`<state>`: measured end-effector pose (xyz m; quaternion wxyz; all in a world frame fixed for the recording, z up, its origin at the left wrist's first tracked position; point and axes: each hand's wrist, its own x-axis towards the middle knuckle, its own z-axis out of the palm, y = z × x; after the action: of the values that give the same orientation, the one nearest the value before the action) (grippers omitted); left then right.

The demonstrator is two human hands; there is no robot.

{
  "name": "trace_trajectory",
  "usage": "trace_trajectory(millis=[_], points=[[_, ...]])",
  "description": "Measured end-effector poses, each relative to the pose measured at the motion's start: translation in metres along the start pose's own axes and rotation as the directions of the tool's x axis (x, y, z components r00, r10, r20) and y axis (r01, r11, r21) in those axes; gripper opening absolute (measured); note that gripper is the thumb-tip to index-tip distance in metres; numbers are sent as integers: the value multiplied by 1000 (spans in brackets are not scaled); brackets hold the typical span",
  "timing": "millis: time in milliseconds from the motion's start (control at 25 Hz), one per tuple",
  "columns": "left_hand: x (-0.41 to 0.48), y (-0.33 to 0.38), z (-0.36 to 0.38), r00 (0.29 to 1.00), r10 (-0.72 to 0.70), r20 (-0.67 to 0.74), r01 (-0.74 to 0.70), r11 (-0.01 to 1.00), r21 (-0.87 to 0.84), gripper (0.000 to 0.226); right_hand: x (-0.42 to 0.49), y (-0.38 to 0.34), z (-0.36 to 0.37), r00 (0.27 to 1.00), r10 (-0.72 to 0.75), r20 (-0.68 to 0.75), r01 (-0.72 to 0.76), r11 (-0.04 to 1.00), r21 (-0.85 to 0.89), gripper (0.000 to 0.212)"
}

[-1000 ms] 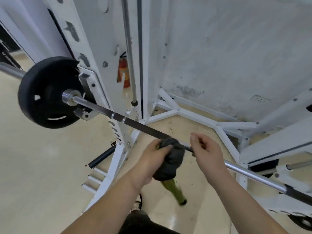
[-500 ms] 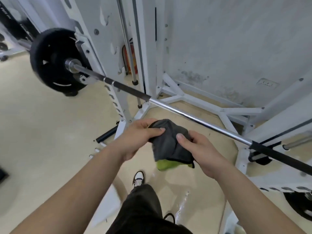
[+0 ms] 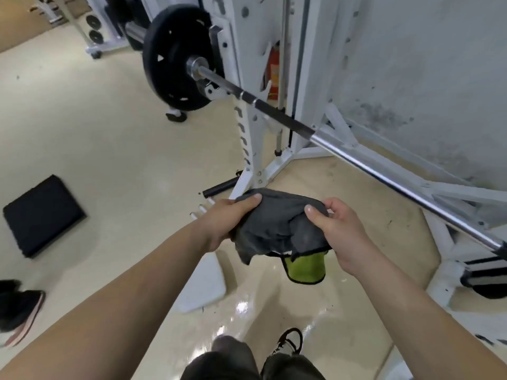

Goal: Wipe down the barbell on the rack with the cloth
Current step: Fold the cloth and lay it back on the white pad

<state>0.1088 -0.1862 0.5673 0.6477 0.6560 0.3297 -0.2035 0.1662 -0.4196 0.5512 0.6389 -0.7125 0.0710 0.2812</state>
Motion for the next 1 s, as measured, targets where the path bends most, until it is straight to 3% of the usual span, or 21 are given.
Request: trace_trajectory(millis=[80,160,240,400,440,560,640,720,760,880,1000], points=[[0,-6,-28,997,50,63,-50,999,-13,32,13,23,22,999,29,-25,-33,987,-158,22],[1,-10,-62,983,138,119,-144,989,35,29,24,44,49,998,58,4,-54,951,-305,26],[8,-24,-100,978,181,98,-189,979,74,16,31,62,84,995,94,42,-66,898,-435,29],[22,-66,-160,970,209,125,-224,967,122,1,42,104,161,984,159,85,-102,879,-466,26],[28,-80,-174,966,215,141,-235,961,145,8,46,116,180,974,183,136,-106,892,-440,30],[53,-128,-207,961,204,189,-245,942,228,10,60,143,235,927,164,338,-33,932,-362,77],[72,-161,-223,958,179,224,-233,942,242,9,76,157,269,899,81,430,74,941,-331,93],[95,-194,-233,957,149,250,-220,933,284,13,96,174,290,861,80,502,55,967,-249,87],[110,-214,-239,954,150,260,-230,921,314,15,108,189,298,842,97,531,34,972,-231,74],[162,-273,-256,952,197,234,-283,858,428,25,148,259,316,866,78,494,163,889,-427,24],[207,-331,-273,962,49,268,-225,699,679,33,172,335,328,914,-59,400,233,886,-402,27]])
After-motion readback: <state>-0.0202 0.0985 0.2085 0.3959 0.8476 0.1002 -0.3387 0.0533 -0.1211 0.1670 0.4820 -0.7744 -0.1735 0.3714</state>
